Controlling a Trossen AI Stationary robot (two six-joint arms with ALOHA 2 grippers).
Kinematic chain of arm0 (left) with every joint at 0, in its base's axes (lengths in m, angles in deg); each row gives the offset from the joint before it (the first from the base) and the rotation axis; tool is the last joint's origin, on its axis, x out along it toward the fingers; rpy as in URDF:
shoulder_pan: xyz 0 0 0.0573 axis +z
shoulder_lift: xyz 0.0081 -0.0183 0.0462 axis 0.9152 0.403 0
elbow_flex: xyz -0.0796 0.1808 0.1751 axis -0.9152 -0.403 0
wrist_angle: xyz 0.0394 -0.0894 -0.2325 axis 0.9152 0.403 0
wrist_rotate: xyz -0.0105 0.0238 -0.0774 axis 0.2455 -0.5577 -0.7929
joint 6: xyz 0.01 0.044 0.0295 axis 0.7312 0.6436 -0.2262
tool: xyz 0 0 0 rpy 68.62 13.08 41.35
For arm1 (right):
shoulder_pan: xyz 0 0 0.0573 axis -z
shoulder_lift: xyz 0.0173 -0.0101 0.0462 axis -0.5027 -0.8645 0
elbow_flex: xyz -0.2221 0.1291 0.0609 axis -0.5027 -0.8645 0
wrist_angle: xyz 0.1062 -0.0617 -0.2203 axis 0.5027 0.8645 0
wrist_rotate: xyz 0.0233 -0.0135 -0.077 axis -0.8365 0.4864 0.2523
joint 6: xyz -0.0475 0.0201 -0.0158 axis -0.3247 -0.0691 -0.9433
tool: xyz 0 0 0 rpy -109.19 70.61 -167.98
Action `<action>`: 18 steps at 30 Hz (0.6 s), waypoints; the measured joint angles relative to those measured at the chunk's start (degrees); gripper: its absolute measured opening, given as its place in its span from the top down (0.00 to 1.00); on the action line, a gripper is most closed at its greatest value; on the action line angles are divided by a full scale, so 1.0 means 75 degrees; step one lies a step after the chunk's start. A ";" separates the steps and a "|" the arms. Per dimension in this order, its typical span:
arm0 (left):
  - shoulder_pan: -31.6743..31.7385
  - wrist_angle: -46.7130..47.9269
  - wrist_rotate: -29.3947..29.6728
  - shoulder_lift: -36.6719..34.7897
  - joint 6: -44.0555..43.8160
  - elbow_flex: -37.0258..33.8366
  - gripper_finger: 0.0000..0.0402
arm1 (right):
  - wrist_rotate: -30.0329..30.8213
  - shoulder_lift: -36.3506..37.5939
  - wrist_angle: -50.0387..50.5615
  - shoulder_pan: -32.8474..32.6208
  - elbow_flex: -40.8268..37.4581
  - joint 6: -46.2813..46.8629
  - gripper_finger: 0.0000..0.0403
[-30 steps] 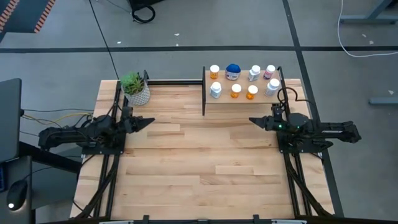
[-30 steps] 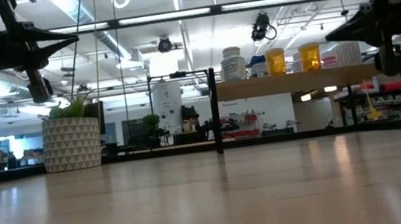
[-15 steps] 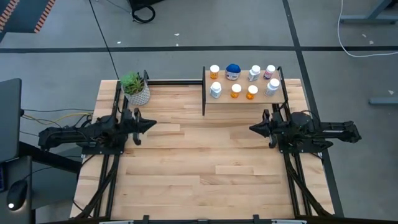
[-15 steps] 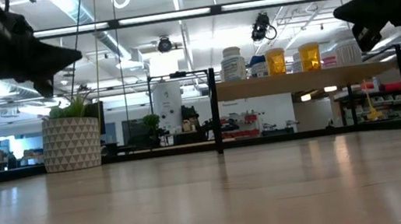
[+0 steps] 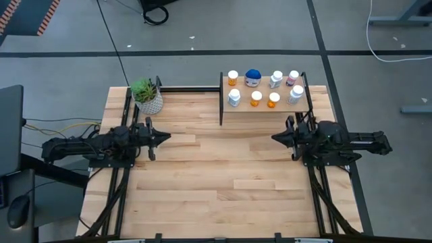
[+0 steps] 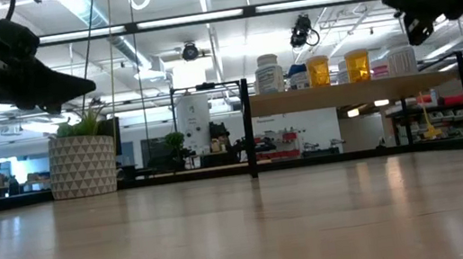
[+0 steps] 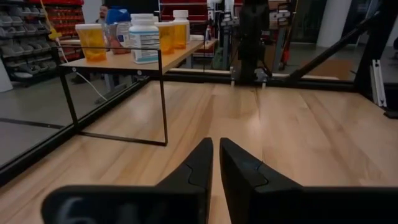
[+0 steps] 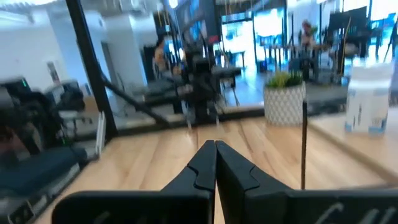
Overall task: Pick and place medicine bottles onto shelf by color
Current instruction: Return to Home Position
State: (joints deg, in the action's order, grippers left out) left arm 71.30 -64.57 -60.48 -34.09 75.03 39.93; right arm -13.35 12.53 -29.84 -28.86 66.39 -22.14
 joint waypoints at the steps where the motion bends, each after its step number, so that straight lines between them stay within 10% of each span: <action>1: 0.0000 0.0001 0.0000 0.0000 0.0001 0.0000 0.91 | -0.0002 0.0000 -0.0206 0.0000 0.0000 0.0019 0.97; 18: 0.0000 -0.0008 -0.0001 0.0000 0.0003 0.0000 0.90 | -0.0001 0.0000 -0.5637 0.0000 0.0006 0.0109 0.97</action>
State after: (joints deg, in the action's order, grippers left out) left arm 71.30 -64.63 -60.49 -34.09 75.05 39.93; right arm -13.36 12.53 -72.12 -28.86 66.43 -21.33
